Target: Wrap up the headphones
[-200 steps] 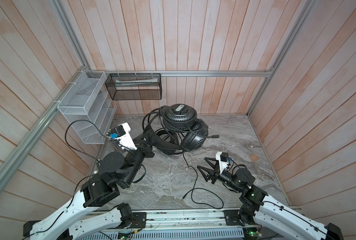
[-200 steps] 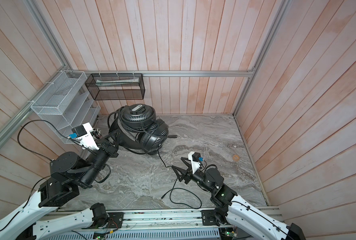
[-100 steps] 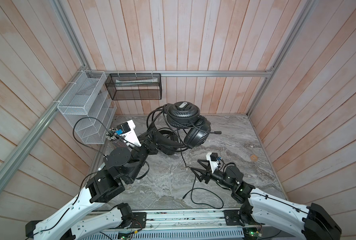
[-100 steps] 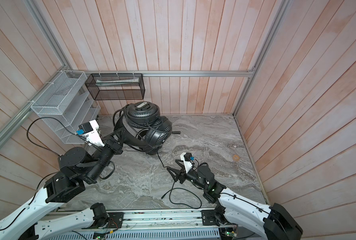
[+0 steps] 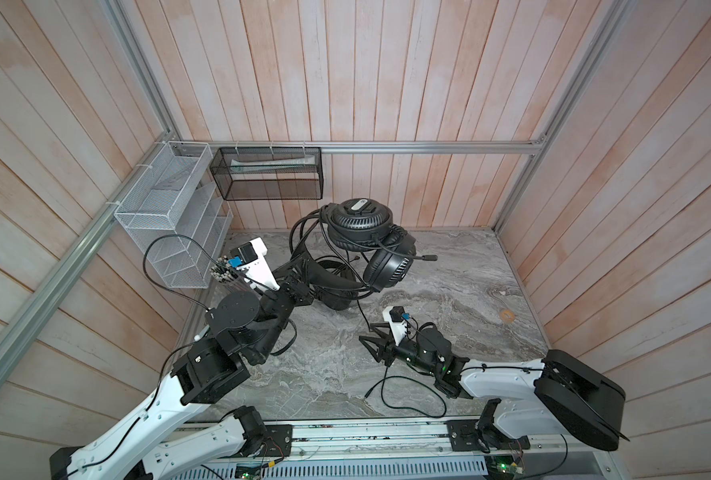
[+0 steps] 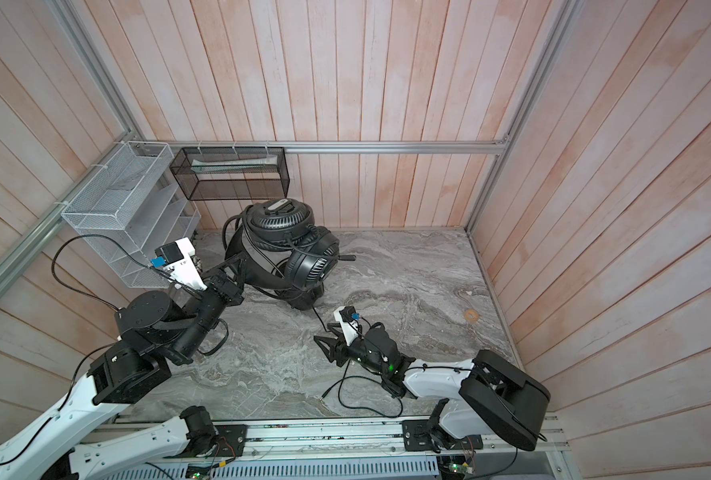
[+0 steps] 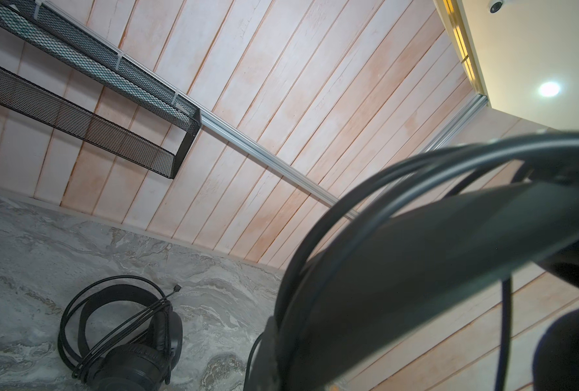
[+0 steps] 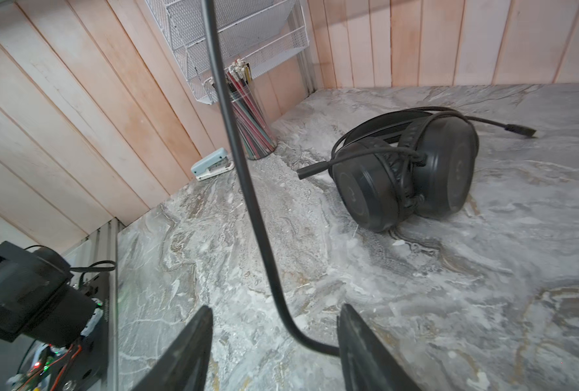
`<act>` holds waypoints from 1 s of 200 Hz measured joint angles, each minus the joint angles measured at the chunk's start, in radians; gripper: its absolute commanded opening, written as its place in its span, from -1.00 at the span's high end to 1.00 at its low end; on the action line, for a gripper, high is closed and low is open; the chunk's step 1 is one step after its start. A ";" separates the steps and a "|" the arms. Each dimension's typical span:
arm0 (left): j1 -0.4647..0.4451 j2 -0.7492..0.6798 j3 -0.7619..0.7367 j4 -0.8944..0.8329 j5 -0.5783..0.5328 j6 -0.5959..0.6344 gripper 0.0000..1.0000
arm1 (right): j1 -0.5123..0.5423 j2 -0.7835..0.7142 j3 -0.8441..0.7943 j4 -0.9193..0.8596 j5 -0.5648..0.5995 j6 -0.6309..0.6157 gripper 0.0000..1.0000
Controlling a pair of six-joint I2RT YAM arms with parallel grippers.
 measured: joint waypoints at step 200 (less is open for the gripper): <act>0.301 0.068 -0.016 -0.047 0.237 -0.101 1.00 | 0.150 -0.230 -0.075 -0.177 0.129 0.018 1.00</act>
